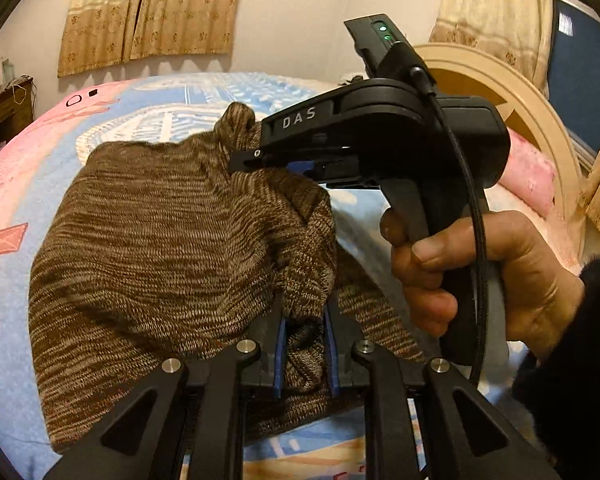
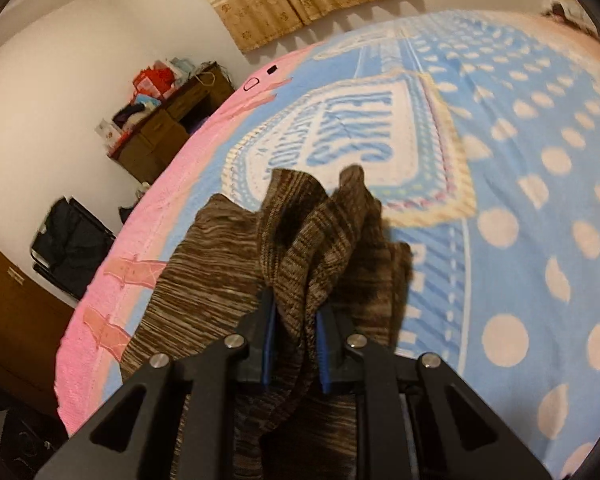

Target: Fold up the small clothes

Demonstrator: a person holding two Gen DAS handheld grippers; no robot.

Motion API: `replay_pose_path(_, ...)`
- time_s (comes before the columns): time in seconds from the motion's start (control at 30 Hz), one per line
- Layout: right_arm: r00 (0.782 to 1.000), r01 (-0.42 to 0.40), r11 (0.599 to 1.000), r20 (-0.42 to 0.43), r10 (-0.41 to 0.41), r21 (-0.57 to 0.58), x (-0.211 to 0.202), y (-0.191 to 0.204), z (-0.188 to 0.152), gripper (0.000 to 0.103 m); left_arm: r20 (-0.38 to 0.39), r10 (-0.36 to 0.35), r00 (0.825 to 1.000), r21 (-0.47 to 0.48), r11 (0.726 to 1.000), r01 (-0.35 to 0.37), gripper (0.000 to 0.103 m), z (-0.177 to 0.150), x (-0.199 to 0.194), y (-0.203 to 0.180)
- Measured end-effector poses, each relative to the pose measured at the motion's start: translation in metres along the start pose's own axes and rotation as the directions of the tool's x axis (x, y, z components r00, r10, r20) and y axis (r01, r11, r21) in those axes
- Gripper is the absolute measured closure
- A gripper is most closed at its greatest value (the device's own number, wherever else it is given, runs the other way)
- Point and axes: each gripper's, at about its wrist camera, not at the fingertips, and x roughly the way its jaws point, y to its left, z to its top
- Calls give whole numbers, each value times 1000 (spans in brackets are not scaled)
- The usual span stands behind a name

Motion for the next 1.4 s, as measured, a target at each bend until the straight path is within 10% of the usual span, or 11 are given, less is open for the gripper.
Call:
replay_pose_path(0.13,999,27,999,16,-28,43,-3,-16,-3,50,-41,-21,999,23,999,22,83,1,-5,-3)
replay_pose_path(0.37,974,183,978,120,-194,97,-69,-13,-34,48,-69,-69,995,122,990,77,37,-25,-60,6)
replay_pose_path(0.67,972,155,988,178,-154,12,-123,60,-120,48,-45,-12,999,-118,993,7,37,-62,-106,66)
replay_pose_path(0.93,949,305,941,135,-286,-146,-71,83,-108,48,-30,42,999,-246,968,-48,37,-70,-132,94)
replay_pose_path(1.17,933,347,899,4,-359,-268,-56,78,-124,89,-45,51,998,-275,960,-61,37,-69,-125,103)
replay_pose_path(1.3,990,143,990,-5,-143,1,-91,38,-127,90,-42,52,998,-273,960,-62,37,-67,-123,105)
replay_pose_path(1.4,995,101,980,-4,-102,172,-103,0,-144,87,-34,76,996,-248,965,-82,37,-61,-123,108)
